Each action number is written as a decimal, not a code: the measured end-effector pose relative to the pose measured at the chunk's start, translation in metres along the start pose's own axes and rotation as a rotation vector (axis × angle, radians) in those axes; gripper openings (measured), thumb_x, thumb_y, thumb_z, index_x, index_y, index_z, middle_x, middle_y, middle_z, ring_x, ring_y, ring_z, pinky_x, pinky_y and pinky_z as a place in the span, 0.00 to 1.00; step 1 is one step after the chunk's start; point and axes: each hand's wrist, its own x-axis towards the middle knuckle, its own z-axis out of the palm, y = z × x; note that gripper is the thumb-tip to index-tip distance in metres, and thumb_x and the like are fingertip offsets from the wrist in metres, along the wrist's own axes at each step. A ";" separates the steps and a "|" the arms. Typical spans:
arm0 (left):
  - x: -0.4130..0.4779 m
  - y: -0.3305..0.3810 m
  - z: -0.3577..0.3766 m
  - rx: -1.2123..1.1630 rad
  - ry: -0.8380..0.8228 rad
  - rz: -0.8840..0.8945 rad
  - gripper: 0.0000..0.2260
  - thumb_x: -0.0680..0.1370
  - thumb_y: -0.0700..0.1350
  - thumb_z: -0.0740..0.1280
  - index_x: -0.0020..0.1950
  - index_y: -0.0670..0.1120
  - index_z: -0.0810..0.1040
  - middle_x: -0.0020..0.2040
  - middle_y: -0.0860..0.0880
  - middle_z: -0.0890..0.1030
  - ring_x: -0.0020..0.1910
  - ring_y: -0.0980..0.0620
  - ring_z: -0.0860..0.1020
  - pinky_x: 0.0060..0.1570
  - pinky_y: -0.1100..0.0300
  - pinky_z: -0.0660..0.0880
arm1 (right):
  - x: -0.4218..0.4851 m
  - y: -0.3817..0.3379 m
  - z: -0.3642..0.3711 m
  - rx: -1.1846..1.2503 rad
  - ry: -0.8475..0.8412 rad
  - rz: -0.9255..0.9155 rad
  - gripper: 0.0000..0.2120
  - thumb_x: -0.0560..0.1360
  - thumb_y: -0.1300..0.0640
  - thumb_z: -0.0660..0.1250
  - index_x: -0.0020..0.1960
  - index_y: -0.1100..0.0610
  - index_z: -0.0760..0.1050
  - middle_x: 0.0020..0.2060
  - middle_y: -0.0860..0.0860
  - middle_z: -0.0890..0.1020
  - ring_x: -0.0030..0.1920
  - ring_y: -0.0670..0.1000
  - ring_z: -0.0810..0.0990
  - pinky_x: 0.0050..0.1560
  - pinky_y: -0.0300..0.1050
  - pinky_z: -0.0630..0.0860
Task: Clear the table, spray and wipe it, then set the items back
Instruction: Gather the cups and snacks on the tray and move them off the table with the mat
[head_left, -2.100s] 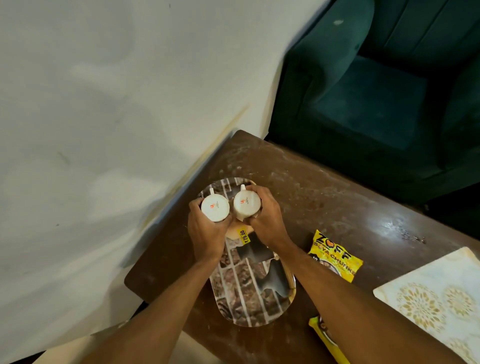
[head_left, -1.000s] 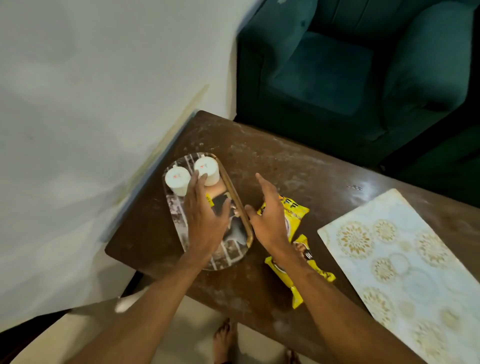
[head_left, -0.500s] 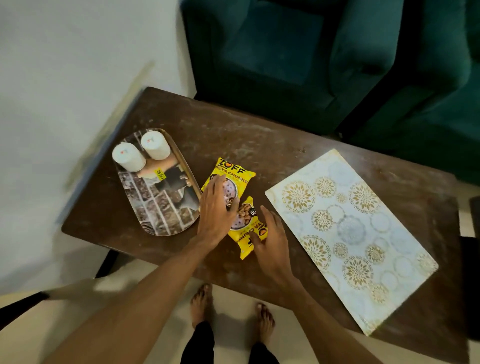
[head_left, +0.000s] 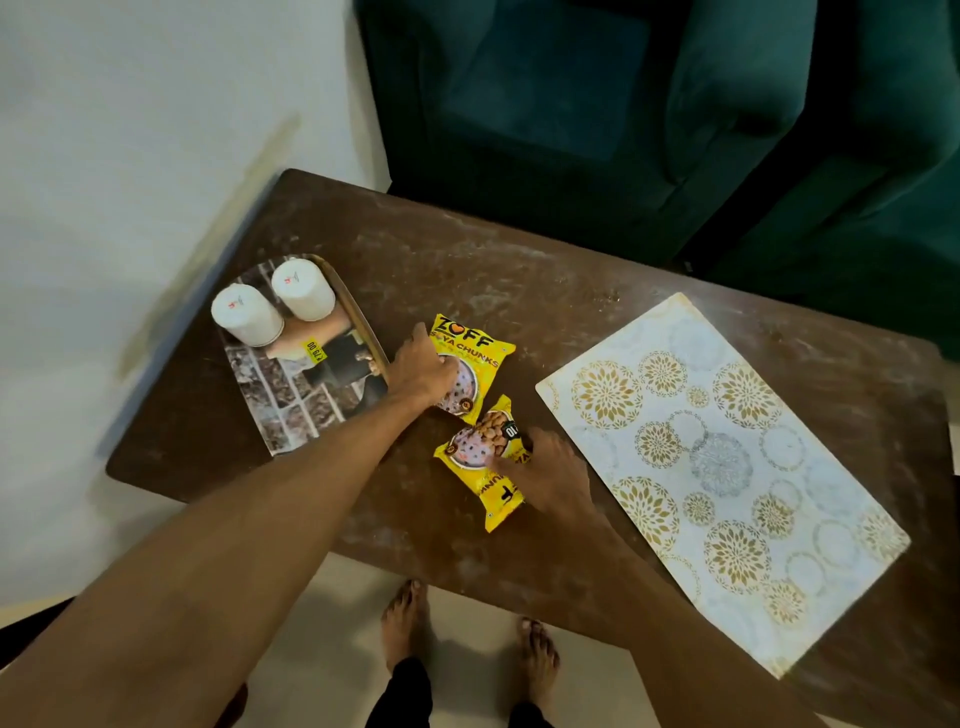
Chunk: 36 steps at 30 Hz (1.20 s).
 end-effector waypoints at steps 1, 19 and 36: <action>0.002 0.000 0.000 -0.007 -0.019 -0.020 0.30 0.78 0.44 0.69 0.77 0.40 0.61 0.71 0.39 0.73 0.71 0.39 0.71 0.67 0.48 0.70 | 0.001 0.002 0.000 0.018 -0.018 0.024 0.26 0.67 0.32 0.70 0.51 0.54 0.74 0.51 0.53 0.80 0.54 0.57 0.78 0.55 0.56 0.74; -0.025 -0.076 -0.079 -0.855 0.209 -0.201 0.20 0.69 0.30 0.76 0.56 0.46 0.78 0.48 0.51 0.84 0.45 0.54 0.81 0.43 0.60 0.76 | -0.015 -0.094 -0.038 -0.191 -0.115 -0.309 0.17 0.65 0.60 0.74 0.50 0.44 0.78 0.48 0.52 0.77 0.51 0.57 0.77 0.44 0.47 0.72; -0.002 -0.197 -0.133 -0.949 0.320 -0.390 0.14 0.68 0.32 0.78 0.44 0.49 0.81 0.47 0.46 0.86 0.41 0.50 0.82 0.41 0.55 0.80 | 0.013 -0.263 0.076 -0.872 -0.005 -0.970 0.21 0.78 0.62 0.63 0.71 0.53 0.71 0.77 0.57 0.55 0.76 0.61 0.55 0.69 0.62 0.63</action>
